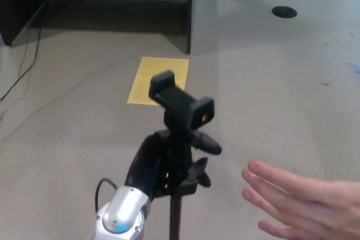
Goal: There is a tripod standing in front of the robot and the robot extends its left arm to grab it. It lifts the tripod and passes it to a person.
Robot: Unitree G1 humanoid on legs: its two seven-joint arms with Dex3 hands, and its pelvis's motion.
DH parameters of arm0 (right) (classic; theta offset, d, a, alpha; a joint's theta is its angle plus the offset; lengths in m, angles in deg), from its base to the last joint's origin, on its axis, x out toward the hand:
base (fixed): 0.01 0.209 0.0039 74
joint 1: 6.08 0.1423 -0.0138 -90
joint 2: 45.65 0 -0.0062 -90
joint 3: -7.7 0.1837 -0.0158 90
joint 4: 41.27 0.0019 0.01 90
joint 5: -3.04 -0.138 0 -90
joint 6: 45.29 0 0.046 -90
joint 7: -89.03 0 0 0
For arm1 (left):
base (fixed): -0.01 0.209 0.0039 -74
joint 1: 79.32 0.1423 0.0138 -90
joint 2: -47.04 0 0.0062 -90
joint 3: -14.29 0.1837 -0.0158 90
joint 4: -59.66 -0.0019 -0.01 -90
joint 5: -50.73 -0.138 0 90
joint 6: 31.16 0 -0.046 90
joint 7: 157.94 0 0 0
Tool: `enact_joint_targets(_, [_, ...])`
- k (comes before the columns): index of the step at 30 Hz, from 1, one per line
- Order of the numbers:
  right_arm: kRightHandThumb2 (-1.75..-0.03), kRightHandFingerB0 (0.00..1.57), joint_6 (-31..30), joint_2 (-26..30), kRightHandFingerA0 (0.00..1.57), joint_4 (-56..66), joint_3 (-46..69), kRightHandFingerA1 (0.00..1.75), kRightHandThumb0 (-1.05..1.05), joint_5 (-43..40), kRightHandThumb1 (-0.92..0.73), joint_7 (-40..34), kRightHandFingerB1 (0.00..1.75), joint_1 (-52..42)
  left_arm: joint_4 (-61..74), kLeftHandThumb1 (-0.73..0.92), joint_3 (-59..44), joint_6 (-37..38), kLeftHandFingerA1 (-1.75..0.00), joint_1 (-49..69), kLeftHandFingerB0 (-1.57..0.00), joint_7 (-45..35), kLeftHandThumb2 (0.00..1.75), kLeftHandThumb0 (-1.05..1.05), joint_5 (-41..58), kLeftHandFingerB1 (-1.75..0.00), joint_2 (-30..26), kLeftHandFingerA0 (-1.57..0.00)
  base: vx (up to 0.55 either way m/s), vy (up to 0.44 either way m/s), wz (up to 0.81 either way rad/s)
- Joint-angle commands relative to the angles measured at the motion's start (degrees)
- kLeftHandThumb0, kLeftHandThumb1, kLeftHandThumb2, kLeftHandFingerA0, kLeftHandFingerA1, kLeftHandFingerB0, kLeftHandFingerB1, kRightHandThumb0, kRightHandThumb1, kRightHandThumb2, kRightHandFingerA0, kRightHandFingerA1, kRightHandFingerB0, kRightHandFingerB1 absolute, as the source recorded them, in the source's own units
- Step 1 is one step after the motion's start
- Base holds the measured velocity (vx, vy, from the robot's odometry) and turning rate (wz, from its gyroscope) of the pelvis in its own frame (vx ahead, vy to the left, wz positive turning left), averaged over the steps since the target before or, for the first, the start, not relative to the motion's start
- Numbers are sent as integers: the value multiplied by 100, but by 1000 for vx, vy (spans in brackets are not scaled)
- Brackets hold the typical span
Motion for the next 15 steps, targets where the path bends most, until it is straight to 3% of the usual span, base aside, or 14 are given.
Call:
enact_joint_targets(1, [-61,45,-30,90,63,-94,-3,42,-39,42,-69,-2,36,-30,1038,81,182,22,-120,-201,-86,-159,66,-12,-28,-113,-102,-108,0,0,0])
enact_joint_targets(9, [-61,46,-85,96,64,-167,-53,41,-39,80,-69,-2,36,29,2151,79,504,-696,-114,-780,-88,-376,68,-12,143,-104,-14,-110,0,0,0])
enact_joint_targets(15, [-62,45,-32,129,64,-132,-34,43,-41,63,-69,-3,36,-13,2847,74,921,-1415,-113,-1861,-86,-448,70,-12,-57,-104,152,-111,0,0,0])
